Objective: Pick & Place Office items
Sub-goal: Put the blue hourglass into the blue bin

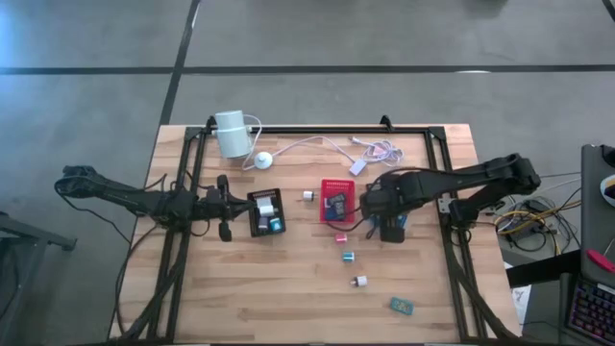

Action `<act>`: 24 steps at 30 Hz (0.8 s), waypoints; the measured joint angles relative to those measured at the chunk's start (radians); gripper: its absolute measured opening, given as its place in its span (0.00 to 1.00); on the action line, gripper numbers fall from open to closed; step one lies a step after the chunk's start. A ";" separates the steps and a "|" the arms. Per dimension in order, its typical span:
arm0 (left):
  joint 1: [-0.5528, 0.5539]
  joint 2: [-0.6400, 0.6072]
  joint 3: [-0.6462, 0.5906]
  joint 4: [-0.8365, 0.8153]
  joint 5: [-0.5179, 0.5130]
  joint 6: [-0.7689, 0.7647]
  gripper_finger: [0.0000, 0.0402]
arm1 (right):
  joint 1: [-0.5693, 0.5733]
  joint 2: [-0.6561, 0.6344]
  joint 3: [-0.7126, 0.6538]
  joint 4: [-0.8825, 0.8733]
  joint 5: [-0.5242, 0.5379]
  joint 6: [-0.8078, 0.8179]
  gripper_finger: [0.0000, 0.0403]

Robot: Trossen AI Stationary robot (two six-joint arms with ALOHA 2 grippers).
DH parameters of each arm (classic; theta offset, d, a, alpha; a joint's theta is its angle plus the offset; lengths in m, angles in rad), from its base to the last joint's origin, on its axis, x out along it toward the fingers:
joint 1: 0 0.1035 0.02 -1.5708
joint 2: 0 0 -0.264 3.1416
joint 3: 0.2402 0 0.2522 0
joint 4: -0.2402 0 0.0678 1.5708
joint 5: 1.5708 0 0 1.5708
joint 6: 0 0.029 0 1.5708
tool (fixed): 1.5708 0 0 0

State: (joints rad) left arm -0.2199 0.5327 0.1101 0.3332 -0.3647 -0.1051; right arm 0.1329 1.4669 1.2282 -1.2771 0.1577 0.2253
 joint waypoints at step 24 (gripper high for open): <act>0.000 0.000 0.000 0.002 0.000 -0.004 0.03 | 0.000 0.081 -0.081 0.090 -0.004 0.084 0.52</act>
State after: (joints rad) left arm -0.2199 0.5327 0.1101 0.3355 -0.3645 -0.1093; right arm 0.1326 1.5478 1.1469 -1.1870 0.1535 0.3092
